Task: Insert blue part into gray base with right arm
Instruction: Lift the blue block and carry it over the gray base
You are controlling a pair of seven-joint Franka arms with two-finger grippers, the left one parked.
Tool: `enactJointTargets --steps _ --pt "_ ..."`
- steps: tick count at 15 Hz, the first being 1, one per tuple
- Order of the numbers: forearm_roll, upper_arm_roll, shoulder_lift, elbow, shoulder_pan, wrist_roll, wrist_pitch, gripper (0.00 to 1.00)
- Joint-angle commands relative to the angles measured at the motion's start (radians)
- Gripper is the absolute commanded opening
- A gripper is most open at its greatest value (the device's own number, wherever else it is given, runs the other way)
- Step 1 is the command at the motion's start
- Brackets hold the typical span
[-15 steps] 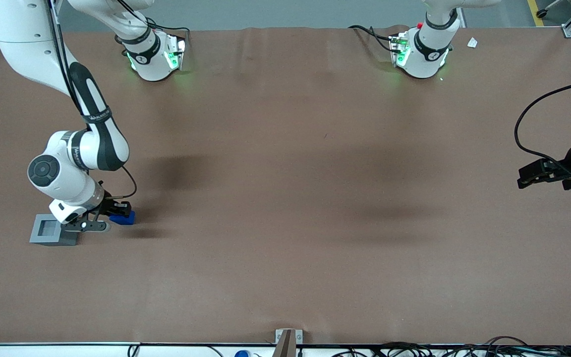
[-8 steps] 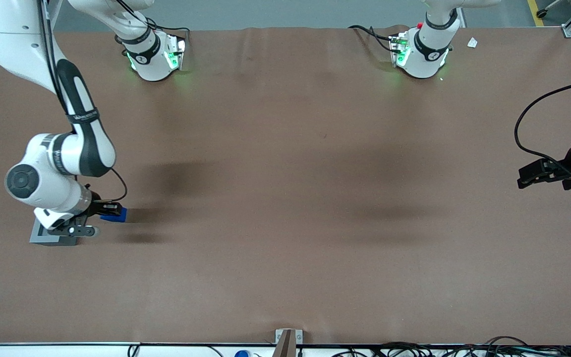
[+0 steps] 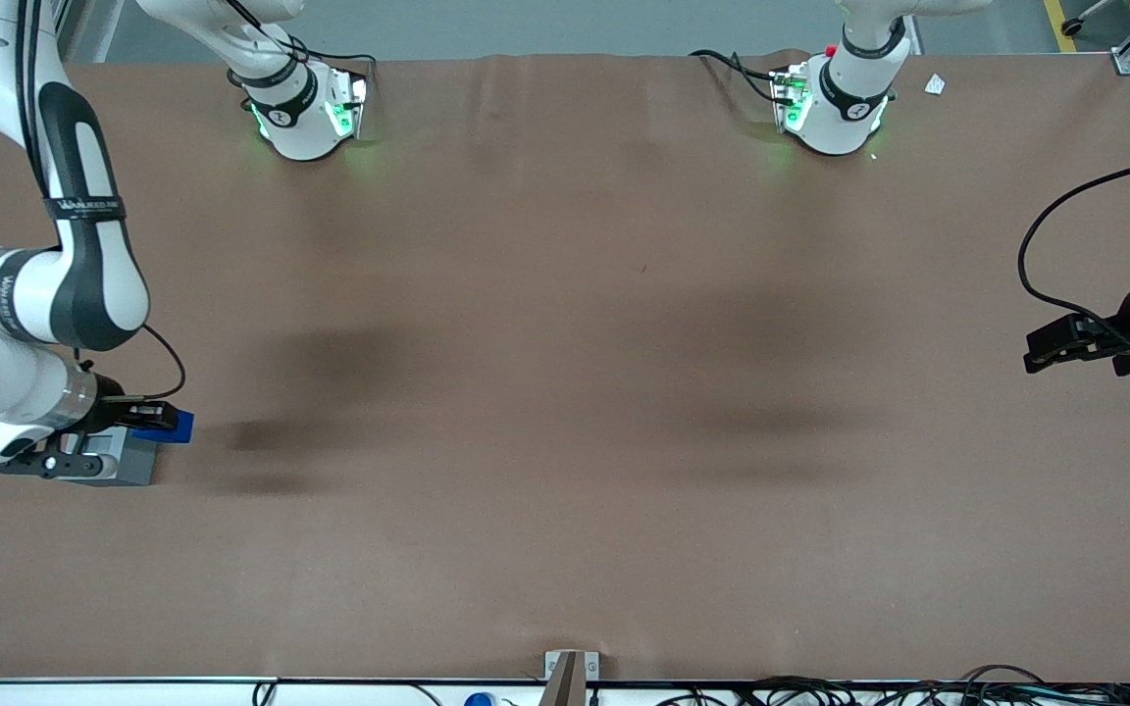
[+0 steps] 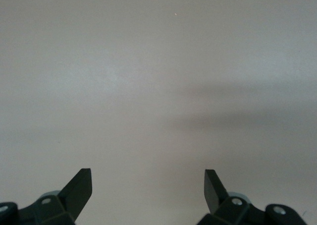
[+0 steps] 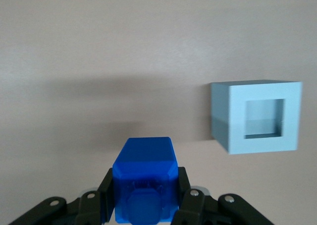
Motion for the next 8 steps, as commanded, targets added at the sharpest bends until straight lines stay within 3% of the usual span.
enactJointTargets --steps 1,8 --pt "0.003 0.010 -0.008 0.017 -0.061 -0.087 -0.006 0.04" --pt "0.003 0.008 -0.004 0.040 -0.141 -0.153 0.003 0.03"
